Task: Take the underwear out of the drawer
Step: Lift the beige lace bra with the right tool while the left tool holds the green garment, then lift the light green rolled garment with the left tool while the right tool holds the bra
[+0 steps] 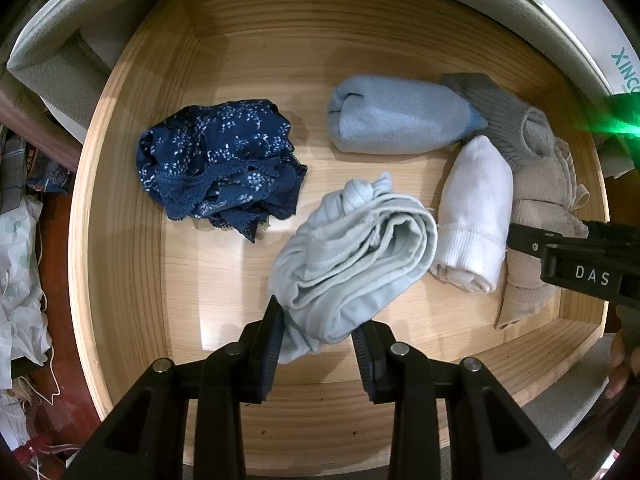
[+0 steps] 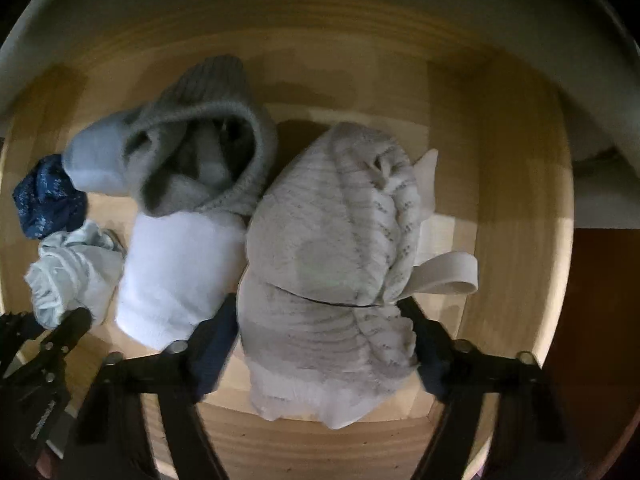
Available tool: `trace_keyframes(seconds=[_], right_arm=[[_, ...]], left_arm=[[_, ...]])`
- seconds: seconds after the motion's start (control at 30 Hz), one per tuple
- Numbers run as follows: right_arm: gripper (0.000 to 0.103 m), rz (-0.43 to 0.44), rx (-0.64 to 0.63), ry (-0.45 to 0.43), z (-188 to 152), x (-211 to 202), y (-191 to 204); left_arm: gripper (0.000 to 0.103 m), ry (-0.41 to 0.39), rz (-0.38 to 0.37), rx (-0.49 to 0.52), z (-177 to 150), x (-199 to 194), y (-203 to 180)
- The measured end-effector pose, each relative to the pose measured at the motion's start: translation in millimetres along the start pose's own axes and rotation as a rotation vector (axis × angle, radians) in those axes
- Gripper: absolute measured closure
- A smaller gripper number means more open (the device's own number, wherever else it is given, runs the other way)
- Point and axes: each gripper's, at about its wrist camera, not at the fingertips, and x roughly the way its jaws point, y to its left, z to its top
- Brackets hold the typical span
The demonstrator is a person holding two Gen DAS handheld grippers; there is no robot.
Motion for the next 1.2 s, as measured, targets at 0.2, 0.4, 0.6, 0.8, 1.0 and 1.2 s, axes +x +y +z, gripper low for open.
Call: trace_keyframes(seconds=[0.2,0.4,0.6,0.8,1.0,1.2], right_arm=[[0.039,0.007,-0.031,0.023,-22,6,2],[0.041,0.011,-0.032,0.057,-40,5,-1],[0.042,0.067,0.039,0.066,-43,4,-21],[0.04,0.036,0.008,0.063,-47,19,-15],[0.039,0.024,-0.016,0.066,-47,31,-9],[0.039,0.02,-0.02,0.059,-49,35,0]], left_arm=[[0.07,-0.001,-0.001,-0.001,0,0,0],[0.07,-0.008,0.006,-0.003,-1,-1,1],[0.071,-0.031,0.037,-0.015,-3,-7,-1],[0.074,-0.047,0.036,-0.025,-6,-16,-3],[0.075,-0.065,0.026,-0.05,-14,-30,3],[0.078,-0.084,0.036,-0.04,-21,-47,6]])
